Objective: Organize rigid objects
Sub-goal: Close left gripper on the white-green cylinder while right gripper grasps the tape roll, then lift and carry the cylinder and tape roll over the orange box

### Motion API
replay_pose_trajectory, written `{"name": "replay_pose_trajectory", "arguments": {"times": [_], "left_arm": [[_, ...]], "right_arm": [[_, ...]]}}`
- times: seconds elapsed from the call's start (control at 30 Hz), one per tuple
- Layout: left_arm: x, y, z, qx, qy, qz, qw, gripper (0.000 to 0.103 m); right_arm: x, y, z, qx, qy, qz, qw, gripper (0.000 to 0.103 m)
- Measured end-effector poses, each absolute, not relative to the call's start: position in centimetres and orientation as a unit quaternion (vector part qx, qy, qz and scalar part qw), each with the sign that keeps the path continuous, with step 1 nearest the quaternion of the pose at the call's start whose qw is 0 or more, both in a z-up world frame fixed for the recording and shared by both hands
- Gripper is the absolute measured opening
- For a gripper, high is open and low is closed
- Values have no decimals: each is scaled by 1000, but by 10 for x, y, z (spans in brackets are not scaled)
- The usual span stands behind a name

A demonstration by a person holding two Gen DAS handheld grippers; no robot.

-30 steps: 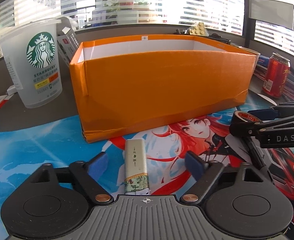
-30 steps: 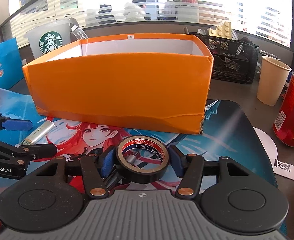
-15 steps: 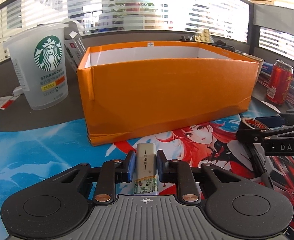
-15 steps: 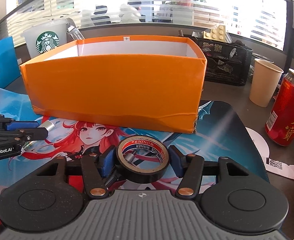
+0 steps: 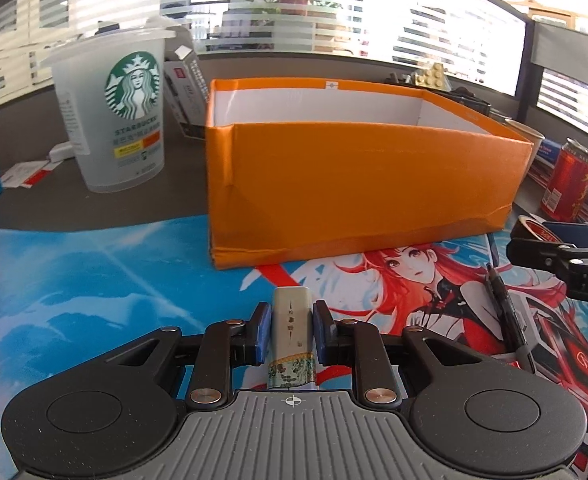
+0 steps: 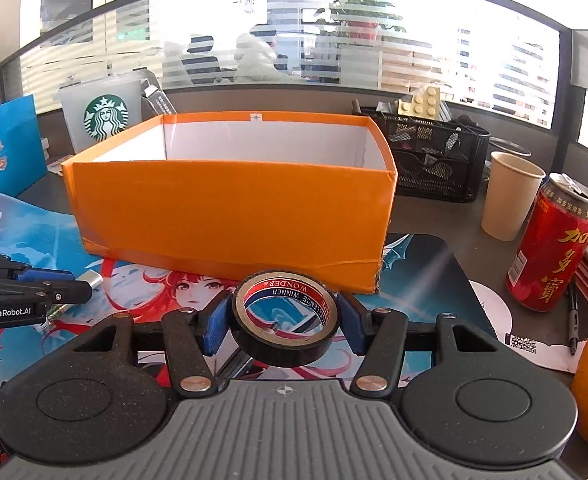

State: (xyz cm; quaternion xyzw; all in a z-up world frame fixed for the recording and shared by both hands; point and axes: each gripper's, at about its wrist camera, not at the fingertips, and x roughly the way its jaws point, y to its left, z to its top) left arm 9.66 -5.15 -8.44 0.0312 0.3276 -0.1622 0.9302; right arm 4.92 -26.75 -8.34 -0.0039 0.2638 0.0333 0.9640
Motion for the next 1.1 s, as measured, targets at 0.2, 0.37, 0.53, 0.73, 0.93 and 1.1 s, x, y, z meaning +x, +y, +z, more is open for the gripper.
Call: {"name": "replay_pose_trajectory", "arguments": {"times": [0.2, 0.37, 0.53, 0.73, 0.93, 1.1], "left_arm": [[88, -46, -77, 28, 321, -155, 934, 20], [81, -44, -70, 24, 312, -155, 937, 20], [73, -36, -63, 11, 305, -159, 939, 20], [65, -26, -54, -2, 296, -158, 942, 20], [56, -20, -41, -7, 281, -160, 946, 20], [49, -18, -32, -12, 267, -164, 950, 20]], "right_arm": [[38, -262, -78, -7, 255, 35, 966, 54], [30, -259, -74, -6, 248, 36, 968, 54], [23, -255, -70, -7, 241, 38, 970, 54], [16, -250, -66, -8, 235, 42, 971, 54], [10, -244, -62, -11, 228, 46, 973, 54], [5, -240, -58, -13, 222, 49, 974, 54]]}}
